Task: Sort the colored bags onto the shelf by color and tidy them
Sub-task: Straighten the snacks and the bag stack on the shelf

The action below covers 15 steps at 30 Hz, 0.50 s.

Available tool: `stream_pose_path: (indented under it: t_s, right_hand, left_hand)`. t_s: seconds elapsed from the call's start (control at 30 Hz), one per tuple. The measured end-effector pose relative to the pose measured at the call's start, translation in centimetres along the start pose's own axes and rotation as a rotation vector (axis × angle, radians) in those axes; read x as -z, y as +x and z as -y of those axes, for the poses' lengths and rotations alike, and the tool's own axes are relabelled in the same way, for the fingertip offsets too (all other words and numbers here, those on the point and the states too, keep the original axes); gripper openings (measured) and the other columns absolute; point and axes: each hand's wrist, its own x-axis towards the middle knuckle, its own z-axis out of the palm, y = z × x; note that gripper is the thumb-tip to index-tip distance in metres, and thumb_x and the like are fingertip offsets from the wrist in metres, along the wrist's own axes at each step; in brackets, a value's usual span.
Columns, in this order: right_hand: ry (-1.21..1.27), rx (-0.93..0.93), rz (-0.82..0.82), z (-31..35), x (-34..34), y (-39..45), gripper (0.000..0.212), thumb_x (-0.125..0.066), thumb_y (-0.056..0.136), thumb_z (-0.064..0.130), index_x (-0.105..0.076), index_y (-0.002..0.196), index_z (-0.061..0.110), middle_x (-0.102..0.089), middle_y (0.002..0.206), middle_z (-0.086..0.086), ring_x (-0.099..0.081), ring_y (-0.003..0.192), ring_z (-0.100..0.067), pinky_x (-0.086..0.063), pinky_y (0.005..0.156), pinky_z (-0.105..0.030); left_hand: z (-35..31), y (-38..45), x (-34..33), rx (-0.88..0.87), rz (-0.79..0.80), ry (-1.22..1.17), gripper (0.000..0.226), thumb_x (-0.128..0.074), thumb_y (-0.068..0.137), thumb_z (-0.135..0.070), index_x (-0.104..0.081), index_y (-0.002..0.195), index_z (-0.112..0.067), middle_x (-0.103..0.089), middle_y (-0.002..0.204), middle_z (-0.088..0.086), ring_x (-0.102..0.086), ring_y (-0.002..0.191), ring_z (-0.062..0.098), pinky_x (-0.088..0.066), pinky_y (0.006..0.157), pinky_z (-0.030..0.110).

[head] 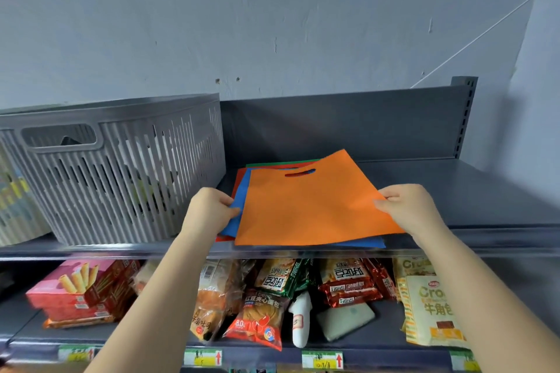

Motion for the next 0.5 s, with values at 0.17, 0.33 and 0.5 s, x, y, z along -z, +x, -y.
stream_pose_path:
  t_s: [0.17,0.33,0.5]
  right_hand:
    - [0.338,0.008,-0.123,-1.8,0.0,-2.0,0.024,-0.059,0.091,0.008,-0.068,0.114,0.009,-0.068,0.11,-0.004,-0.06,0.106,-0.019,-0.045,0.094,-0.035]
    - [0.767,-0.118,-0.205,-2.8,0.5,-5.1,0.024,-0.058,0.091,0.007,-0.068,0.109,0.019,-0.069,0.104,-0.002,-0.064,0.101,-0.022,-0.049,0.088,-0.038]
    - [0.981,-0.15,-0.311,-2.7,1.4,-8.7,0.023,-0.056,0.09,0.006,-0.069,0.098,0.024,-0.074,0.089,-0.001,-0.068,0.084,-0.019,-0.053,0.069,-0.034]
  left_hand:
    - [1.3,-2.5,-0.8,-0.167,-0.277,-0.181,0.023,-0.059,0.088,0.0,-0.07,0.108,-0.005,-0.068,0.085,0.006,-0.055,0.075,0.015,-0.043,0.06,0.024]
    - [3.6,-3.7,-1.0,-0.146,-0.356,-0.527,0.022,-0.062,0.088,-0.004,-0.071,0.104,-0.016,-0.064,0.056,-0.02,-0.051,0.07,0.019,-0.052,0.066,0.044]
    - [4.4,-4.7,-1.2,-0.078,-0.297,-0.93,0.021,-0.066,0.086,-0.008,-0.07,0.105,-0.018,-0.072,0.08,-0.013,-0.066,0.084,0.017,-0.057,0.076,0.033]
